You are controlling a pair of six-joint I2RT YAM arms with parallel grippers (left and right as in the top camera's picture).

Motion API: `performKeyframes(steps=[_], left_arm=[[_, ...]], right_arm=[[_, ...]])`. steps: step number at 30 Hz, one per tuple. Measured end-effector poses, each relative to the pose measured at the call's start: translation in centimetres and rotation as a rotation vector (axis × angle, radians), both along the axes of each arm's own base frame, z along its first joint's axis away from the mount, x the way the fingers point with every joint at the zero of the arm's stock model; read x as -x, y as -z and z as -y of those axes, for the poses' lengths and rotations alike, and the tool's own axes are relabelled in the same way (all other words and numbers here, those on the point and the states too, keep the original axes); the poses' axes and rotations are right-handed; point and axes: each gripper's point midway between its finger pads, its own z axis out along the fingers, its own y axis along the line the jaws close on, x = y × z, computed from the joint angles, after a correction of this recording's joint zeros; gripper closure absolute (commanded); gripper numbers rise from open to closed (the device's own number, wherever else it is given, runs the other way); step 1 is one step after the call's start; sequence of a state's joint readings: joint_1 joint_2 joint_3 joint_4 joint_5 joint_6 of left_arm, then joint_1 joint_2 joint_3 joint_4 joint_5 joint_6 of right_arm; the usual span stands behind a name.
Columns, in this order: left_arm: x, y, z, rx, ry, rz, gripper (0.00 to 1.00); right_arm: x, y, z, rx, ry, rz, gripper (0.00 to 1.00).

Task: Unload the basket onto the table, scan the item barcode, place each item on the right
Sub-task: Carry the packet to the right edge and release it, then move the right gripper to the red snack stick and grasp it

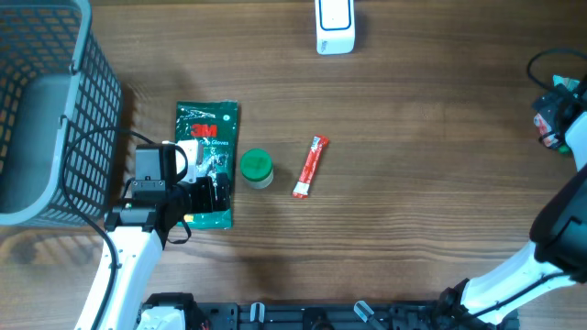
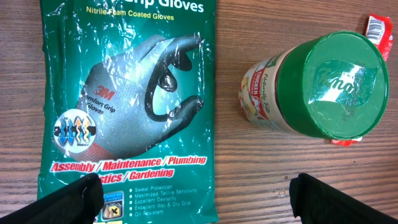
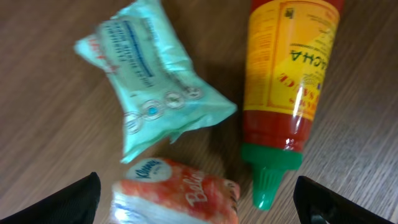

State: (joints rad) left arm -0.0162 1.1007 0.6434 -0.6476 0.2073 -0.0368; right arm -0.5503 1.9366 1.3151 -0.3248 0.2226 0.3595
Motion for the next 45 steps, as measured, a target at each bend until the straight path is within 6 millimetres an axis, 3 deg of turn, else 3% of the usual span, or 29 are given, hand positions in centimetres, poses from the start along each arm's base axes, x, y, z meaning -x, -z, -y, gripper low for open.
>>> performKeyframes(steps=[2, 5, 8, 10, 13, 18, 20, 23, 24, 26, 27, 30, 33, 35, 38, 45], left_arm=[[0.0, 0.0, 0.0, 0.0, 0.0, 0.0, 0.0], [0.0, 0.0, 0.0, 0.0, 0.0, 0.0, 0.0], [0.0, 0.0, 0.0, 0.0, 0.0, 0.0, 0.0], [0.0, 0.0, 0.0, 0.0, 0.0, 0.0, 0.0], [0.0, 0.0, 0.0, 0.0, 0.0, 0.0, 0.0], [0.0, 0.0, 0.0, 0.0, 0.0, 0.0, 0.0], [0.0, 0.0, 0.0, 0.0, 0.0, 0.0, 0.0], [0.0, 0.0, 0.0, 0.0, 0.0, 0.0, 0.0], [0.0, 0.0, 0.0, 0.0, 0.0, 0.0, 0.0], [0.0, 0.0, 0.0, 0.0, 0.0, 0.0, 0.0], [0.0, 0.0, 0.0, 0.0, 0.0, 0.0, 0.0], [0.0, 0.0, 0.0, 0.0, 0.0, 0.0, 0.0], [0.0, 0.0, 0.0, 0.0, 0.0, 0.0, 0.0], [0.0, 0.0, 0.0, 0.0, 0.0, 0.0, 0.0], [0.0, 0.0, 0.0, 0.0, 0.0, 0.0, 0.0], [0.0, 0.0, 0.0, 0.0, 0.0, 0.0, 0.0]], right_arm=[[-0.3, -2.4, -0.9, -0.022, -0.028, 0.058, 0.0], [-0.5, -7.8, -3.8, -0.104, -0.064, 0.2, 0.0], [0.1, -10.5, -7.6, -0.25, -0.098, 0.276, 0.0], [0.3, -10.6, -11.4, -0.402, -0.157, 0.283, 0.0], [0.9, -9.3, -16.9, -0.569, -0.23, 0.199, 0.0], [0.7, -8.9, -28.2, -0.69, -0.49, 0.081, 0.0], [1.1, -8.8, -34.0, -0.708, -0.639, 0.027, 0.01], [2.4, -7.6, -40.2, -0.707, -0.79, -0.065, 0.27], [2.8, -7.3, -41.4, -0.705, -0.821, -0.087, 0.34], [3.8, -6.0, -44.8, -0.705, -0.89, -0.147, 0.7], [4.9, -4.5, -48.5, -0.7, -0.981, -0.199, 0.96], [5.7, -2.6, -52.5, -0.713, -1.022, -0.234, 0.95], [7.3, 0.5, -55.1, -0.752, -0.947, -0.326, 0.96], [8.2, 2.8, -55.7, -0.763, -0.884, -0.391, 0.96], [9.2, 4.6, -56.0, -0.76, -0.849, -0.451, 0.96], [10.7, 5.3, -56.9, -0.743, -0.894, -0.498, 0.96]])
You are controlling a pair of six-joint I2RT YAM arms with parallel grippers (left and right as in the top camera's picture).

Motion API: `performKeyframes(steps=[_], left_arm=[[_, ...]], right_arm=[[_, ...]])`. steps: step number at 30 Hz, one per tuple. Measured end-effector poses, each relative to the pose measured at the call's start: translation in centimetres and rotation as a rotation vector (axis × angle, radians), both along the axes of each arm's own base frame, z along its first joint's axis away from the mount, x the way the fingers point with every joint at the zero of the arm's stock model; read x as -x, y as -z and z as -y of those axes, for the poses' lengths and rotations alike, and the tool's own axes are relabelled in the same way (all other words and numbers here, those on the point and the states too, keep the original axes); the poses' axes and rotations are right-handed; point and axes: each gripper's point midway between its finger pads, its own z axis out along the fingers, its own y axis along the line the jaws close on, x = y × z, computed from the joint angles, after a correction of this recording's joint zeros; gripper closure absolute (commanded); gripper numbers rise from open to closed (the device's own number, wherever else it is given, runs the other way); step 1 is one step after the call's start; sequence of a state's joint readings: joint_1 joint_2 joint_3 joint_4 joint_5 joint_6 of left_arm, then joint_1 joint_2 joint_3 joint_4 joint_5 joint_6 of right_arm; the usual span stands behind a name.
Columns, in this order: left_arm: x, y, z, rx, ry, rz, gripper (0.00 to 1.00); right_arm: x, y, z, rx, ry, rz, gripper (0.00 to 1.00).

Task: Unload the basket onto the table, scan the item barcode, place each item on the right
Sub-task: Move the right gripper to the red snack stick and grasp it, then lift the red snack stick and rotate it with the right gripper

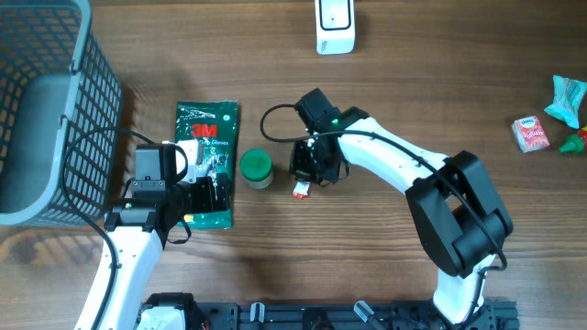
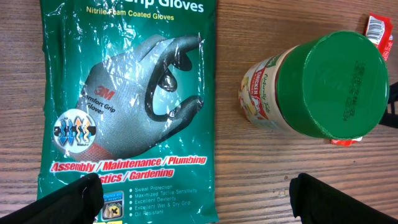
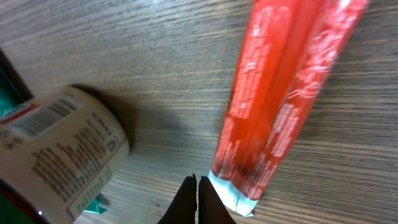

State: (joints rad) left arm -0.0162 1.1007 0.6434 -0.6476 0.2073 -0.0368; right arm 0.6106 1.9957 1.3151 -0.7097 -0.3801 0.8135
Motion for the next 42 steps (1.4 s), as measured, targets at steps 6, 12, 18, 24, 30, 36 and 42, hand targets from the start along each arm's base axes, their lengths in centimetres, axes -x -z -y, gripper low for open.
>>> performKeyframes(steps=[6, 12, 18, 24, 30, 36, 42], left_arm=[[0.0, 0.0, 0.0, 0.0, 0.0, 0.0, 0.0], [0.0, 0.0, 0.0, 0.0, 0.0, 0.0, 0.0], [0.0, 0.0, 0.0, 0.0, 0.0, 0.0, 0.0], [0.0, 0.0, 0.0, 0.0, 0.0, 0.0, 0.0], [0.0, 0.0, 0.0, 0.0, 0.0, 0.0, 0.0], [0.0, 0.0, 0.0, 0.0, 0.0, 0.0, 0.0], [0.0, 0.0, 0.0, 0.0, 0.0, 0.0, 0.0]], right_arm=[[0.5, 0.1, -0.3, 0.017, -0.041, 0.015, 0.96], [0.2, 0.2, -0.6, 0.029, -0.053, 0.055, 0.96], [0.3, 0.2, -1.5, 0.028, -0.071, 0.085, 0.96], [0.6, 0.4, -1.5, 0.051, -0.079, 0.087, 0.95], [0.6, 0.5, -1.0, 0.077, -0.076, 0.087, 0.95], [0.6, 0.6, -0.9, 0.083, -0.072, 0.093, 0.96], [2.0, 2.1, 0.2, 0.106, -0.067, 0.051, 0.96]])
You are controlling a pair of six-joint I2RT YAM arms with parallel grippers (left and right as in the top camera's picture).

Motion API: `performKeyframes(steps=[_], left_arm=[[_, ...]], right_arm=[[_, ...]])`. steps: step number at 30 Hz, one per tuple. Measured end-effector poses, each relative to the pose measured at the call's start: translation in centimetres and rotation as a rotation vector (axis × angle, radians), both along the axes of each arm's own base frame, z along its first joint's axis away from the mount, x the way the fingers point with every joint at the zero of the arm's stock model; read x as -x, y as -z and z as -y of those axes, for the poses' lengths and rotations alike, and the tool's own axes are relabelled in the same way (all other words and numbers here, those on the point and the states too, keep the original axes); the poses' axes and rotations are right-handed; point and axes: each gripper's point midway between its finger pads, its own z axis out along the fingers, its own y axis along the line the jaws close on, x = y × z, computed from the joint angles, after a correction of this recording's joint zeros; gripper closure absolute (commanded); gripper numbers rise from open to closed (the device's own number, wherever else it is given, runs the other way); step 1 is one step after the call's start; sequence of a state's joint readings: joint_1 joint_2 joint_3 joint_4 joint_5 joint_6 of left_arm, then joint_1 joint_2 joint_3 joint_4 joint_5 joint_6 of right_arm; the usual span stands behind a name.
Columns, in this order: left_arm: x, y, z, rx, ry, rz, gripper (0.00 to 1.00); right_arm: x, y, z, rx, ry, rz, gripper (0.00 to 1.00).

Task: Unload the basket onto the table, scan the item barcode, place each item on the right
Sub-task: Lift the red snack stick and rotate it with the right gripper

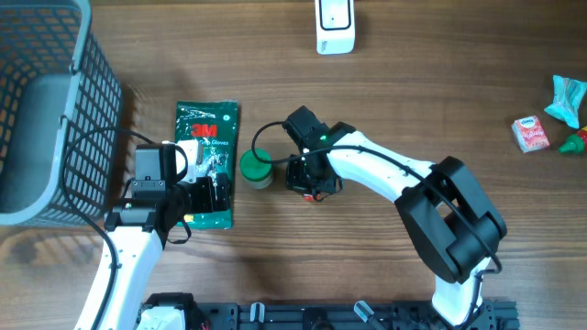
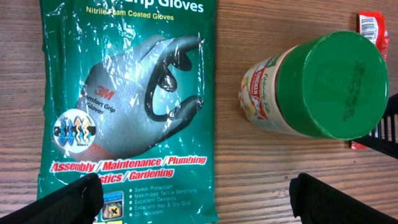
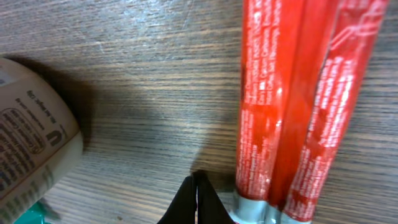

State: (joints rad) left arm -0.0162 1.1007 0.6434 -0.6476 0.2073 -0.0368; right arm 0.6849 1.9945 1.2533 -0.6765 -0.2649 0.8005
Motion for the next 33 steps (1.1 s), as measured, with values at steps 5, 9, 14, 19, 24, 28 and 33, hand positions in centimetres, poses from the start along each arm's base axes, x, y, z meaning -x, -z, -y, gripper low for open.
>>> performKeyframes(steps=[5, 9, 14, 19, 24, 28, 33], left_arm=[[0.0, 0.0, 0.0, 0.0, 0.0, 0.0, 0.0], [0.0, 0.0, 0.0, 0.0, 0.0, 0.0, 0.0], [0.0, 0.0, 0.0, 0.0, 0.0, 0.0, 0.0], [0.0, 0.0, 0.0, 0.0, 0.0, 0.0, 0.0], [0.0, 0.0, 0.0, 0.0, 0.0, 0.0, 0.0], [0.0, 0.0, 0.0, 0.0, 0.0, 0.0, 0.0], [0.0, 0.0, 0.0, 0.0, 0.0, 0.0, 0.0]], right_arm=[[1.9, 0.1, 2.1, 0.07, -0.042, -0.079, 0.96], [1.1, 0.0, 5.4, 0.151, -0.018, -0.08, 0.96], [-1.5, -2.0, 8.4, 0.171, -0.061, 0.017, 0.41], [-4.2, -6.5, 6.9, 0.092, -0.276, 0.251, 0.1], [-6.5, -7.0, 5.6, 0.063, -0.392, 0.388, 0.22], [-6.6, -5.8, 5.6, 0.071, -0.451, 0.395, 0.31], [-6.8, -2.8, 6.2, 0.086, -0.478, 0.341, 0.48]])
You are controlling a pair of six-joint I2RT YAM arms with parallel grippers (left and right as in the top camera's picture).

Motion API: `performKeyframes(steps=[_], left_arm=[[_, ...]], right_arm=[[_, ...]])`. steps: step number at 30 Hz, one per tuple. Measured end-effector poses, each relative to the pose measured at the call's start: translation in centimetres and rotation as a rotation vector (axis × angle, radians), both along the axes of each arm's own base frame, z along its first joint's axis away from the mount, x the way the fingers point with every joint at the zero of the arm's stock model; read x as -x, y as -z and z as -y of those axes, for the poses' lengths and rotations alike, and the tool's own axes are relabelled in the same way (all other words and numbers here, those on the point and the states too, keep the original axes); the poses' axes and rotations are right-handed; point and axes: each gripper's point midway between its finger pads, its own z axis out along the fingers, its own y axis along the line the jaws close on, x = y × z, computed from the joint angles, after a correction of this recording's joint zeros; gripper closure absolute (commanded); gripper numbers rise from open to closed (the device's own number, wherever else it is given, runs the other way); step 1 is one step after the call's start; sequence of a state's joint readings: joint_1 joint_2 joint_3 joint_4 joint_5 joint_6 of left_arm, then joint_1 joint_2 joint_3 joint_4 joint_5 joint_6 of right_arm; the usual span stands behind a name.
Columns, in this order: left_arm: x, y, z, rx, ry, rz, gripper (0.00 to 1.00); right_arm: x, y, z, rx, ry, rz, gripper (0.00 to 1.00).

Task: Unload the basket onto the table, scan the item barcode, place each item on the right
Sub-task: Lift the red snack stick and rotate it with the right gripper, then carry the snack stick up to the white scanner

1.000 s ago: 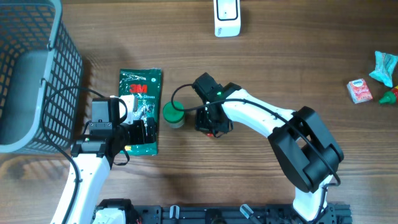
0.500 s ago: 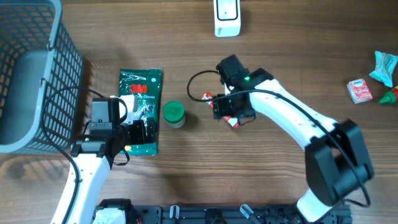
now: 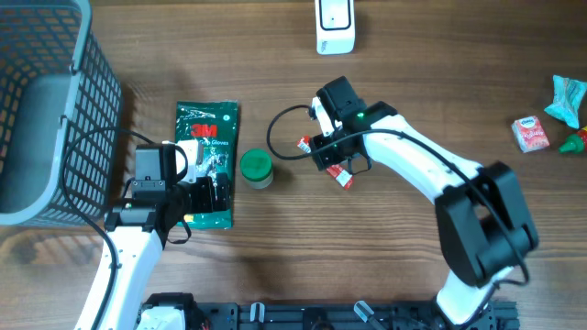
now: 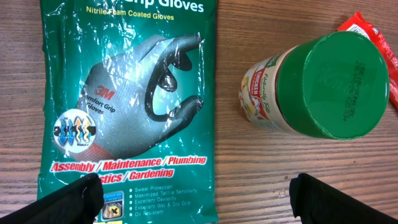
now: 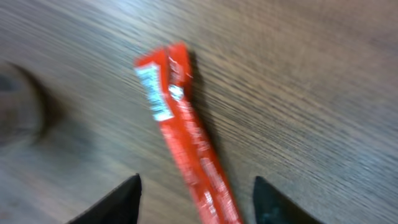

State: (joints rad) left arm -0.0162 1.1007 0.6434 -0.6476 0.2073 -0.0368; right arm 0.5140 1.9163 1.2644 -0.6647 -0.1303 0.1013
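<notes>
A long red stick packet [image 3: 345, 179] lies slanted on the wooden table, right of the green-lidded jar [image 3: 256, 168]. My right gripper [image 3: 335, 158] hovers over its middle. In the right wrist view the packet [image 5: 186, 137] runs between the open fingertips [image 5: 127, 199], a white printed patch near its far end; the picture is blurred. The white scanner [image 3: 334, 26] stands at the table's far edge. My left gripper [image 3: 197, 194] rests open over the lower end of the green 3M glove pack [image 4: 124, 106]; the jar [image 4: 323, 84] and a packet corner [image 4: 367, 31] show too.
A grey wire basket [image 3: 55, 110] fills the left side. At the far right edge lie a teal wrapped pack [image 3: 569, 94], a small pink pack [image 3: 530, 134] and the tip of a sauce bottle [image 3: 576, 142]. Bare wood lies between the packet and these.
My right gripper was shut with its tips at the packet's near end beside the jar. Now it is open, farther right and back, and the packet lies turned to a slant.
First my right gripper was open over the items at the far right, and the packet lay alone. Then it was shut at the packet's near end, and closer to the jar a moment later. Now it is open above the turned packet. My left arm stayed still.
</notes>
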Motion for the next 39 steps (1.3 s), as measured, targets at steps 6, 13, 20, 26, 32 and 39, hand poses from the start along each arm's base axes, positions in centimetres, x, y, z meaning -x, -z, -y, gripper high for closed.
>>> performKeyframes(steps=[6, 13, 20, 26, 32, 39], left_arm=[[0.0, 0.0, 0.0, 0.0, 0.0, 0.0, 0.0], [0.0, 0.0, 0.0, 0.0, 0.0, 0.0, 0.0], [0.0, 0.0, 0.0, 0.0, 0.0, 0.0, 0.0], [0.0, 0.0, 0.0, 0.0, 0.0, 0.0, 0.0], [0.0, 0.0, 0.0, 0.0, 0.0, 0.0, 0.0], [0.0, 0.0, 0.0, 0.0, 0.0, 0.0, 0.0]], right_arm=[[0.3, 2.4, 1.4, 0.009, 0.022, -0.084, 0.52], [2.7, 2.6, 2.4, 0.025, 0.022, -0.195, 0.63], [2.9, 2.9, 0.9, -0.072, -0.014, -0.186, 0.96], [3.6, 2.8, -0.7, -0.195, -0.038, -0.213, 0.96], [5.0, 2.3, -1.0, -0.229, -0.043, -0.277, 0.96], [5.8, -6.5, -2.5, -0.383, -0.139, -0.153, 0.96]])
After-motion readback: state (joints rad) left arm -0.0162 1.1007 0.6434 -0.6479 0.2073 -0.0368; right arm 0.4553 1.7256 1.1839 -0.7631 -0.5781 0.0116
